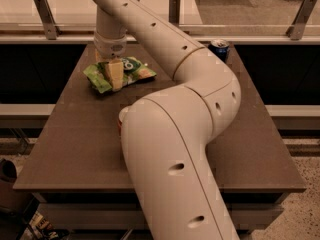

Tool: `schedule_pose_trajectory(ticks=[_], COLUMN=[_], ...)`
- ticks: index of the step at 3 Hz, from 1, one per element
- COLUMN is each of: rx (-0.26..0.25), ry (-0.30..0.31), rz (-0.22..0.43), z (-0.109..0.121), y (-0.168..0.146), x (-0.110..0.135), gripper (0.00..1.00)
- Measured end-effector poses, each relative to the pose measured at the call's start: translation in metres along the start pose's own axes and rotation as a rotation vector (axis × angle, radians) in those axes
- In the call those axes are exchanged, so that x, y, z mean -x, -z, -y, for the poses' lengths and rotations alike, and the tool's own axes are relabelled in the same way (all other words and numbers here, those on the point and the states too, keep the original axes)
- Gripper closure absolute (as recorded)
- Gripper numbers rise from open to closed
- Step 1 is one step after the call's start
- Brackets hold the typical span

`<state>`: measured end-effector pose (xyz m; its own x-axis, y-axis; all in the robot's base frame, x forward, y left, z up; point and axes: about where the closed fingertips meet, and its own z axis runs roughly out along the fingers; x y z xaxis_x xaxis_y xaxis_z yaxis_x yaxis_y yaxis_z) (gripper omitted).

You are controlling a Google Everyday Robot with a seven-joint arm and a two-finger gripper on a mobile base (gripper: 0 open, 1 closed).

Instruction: Pick green rice chip bag

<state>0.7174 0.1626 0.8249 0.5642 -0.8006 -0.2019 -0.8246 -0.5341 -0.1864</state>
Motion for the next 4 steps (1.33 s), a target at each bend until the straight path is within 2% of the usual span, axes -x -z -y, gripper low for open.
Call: schedule_pose_trajectory(ticks=[1, 2, 3, 4], rx=[0.0, -0.026, -0.051, -0.106], ry=[0.0, -0.004, -0.018, -0.026], rz=[0.0, -0.019, -0.065, -0.089], z=[0.0, 0.006, 0.008, 0.007], y=[0.001, 0.014, 0.039, 0.07], x=[0.0, 0.001, -0.002, -0.008], gripper=[1.0, 1.0, 1.0, 1.0])
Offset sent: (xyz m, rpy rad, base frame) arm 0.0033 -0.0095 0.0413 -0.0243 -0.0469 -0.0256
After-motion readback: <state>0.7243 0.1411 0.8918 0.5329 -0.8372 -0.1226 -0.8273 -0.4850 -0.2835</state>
